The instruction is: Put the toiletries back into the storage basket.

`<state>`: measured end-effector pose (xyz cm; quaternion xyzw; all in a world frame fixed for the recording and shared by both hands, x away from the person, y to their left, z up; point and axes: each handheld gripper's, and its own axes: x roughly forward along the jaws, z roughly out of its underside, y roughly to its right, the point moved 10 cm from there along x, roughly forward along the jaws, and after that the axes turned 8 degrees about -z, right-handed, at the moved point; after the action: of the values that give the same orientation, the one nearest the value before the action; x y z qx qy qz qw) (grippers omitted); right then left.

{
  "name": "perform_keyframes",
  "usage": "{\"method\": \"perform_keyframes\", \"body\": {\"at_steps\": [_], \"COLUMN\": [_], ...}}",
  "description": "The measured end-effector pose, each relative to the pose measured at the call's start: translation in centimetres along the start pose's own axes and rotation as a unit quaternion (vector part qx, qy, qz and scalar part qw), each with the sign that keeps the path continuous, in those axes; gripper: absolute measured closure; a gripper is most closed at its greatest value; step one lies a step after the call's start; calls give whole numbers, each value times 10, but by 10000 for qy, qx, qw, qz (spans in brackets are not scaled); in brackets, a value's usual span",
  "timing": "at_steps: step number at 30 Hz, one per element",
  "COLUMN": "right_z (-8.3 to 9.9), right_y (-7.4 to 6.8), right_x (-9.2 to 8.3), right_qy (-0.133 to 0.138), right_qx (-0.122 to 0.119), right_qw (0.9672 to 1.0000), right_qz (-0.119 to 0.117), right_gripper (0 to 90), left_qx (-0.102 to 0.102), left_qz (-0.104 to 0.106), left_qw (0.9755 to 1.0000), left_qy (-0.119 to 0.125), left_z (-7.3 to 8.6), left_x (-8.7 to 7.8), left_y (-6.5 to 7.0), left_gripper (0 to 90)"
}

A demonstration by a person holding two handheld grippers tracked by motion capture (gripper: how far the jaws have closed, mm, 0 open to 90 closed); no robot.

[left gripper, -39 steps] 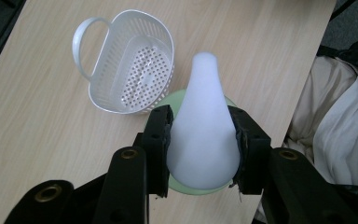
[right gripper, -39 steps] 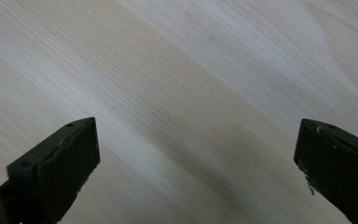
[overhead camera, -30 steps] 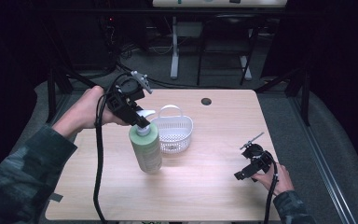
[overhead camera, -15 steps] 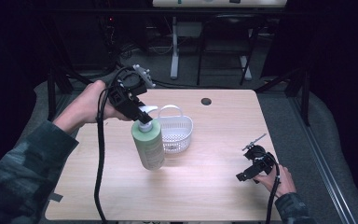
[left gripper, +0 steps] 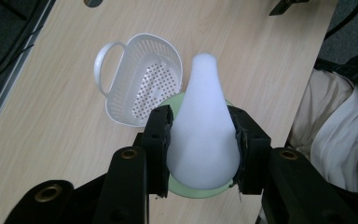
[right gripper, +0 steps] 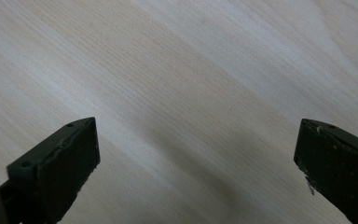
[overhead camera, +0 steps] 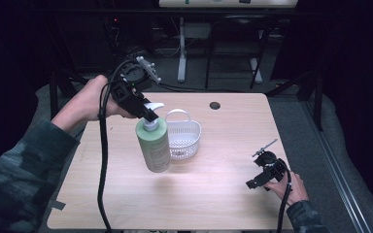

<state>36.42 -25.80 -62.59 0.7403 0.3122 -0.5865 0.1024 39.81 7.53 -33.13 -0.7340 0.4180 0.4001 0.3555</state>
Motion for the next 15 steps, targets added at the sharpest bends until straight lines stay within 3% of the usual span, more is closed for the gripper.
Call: {"method": "perform_keyframes", "body": {"at_steps": [15], "right_z": [0], "right_y": [1], "right_x": [-1], "right_qy": [11], "right_qx": [29], "right_qw": [10000], "right_qz": [19], "right_gripper": [0], "left_qx": [-58], "left_qz": [-81], "left_qw": [9999], "left_qy": [16], "left_z": [-9], "left_x": [-9], "left_y": [-10], "left_gripper": [632]}}
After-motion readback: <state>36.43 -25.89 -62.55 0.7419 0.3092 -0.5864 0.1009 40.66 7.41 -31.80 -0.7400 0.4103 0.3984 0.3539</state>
